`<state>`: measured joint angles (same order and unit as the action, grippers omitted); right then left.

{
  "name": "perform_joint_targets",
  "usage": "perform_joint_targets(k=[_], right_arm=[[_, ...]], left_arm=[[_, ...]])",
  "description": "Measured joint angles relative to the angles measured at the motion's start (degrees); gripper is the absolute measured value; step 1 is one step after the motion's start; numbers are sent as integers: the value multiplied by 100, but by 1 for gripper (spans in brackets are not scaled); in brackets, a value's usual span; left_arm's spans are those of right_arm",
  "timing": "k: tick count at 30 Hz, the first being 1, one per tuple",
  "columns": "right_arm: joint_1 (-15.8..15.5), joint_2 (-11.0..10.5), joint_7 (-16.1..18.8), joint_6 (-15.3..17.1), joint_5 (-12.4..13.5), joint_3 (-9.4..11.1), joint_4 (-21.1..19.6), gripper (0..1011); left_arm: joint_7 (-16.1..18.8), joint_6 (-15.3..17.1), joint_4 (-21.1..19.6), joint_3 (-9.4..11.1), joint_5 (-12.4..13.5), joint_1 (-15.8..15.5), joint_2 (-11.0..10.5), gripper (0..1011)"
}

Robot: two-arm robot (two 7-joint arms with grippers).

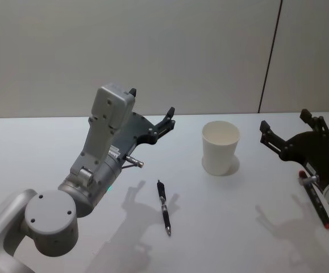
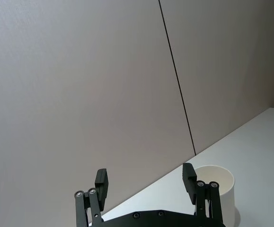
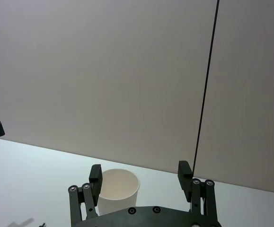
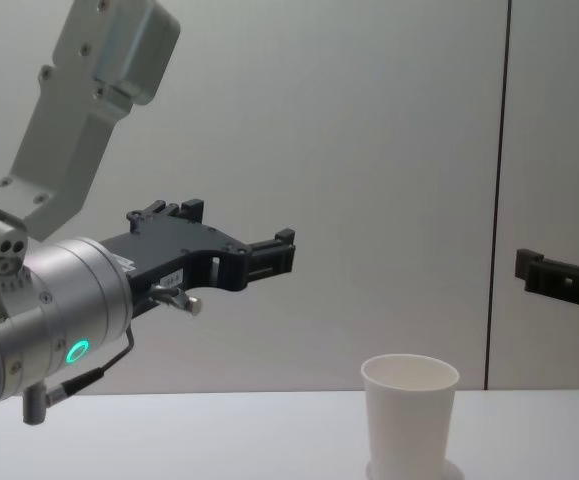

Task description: Place the pen into the pen holder.

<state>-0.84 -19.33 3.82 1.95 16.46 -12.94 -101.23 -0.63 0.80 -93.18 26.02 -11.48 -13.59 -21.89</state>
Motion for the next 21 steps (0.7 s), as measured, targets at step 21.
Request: perform_joint_targets(k=[21], right_arm=[[12, 62, -133, 382, 97, 2, -77, 1002]], left_arm=[[0, 0, 0, 0, 0, 0, 0, 1000]])
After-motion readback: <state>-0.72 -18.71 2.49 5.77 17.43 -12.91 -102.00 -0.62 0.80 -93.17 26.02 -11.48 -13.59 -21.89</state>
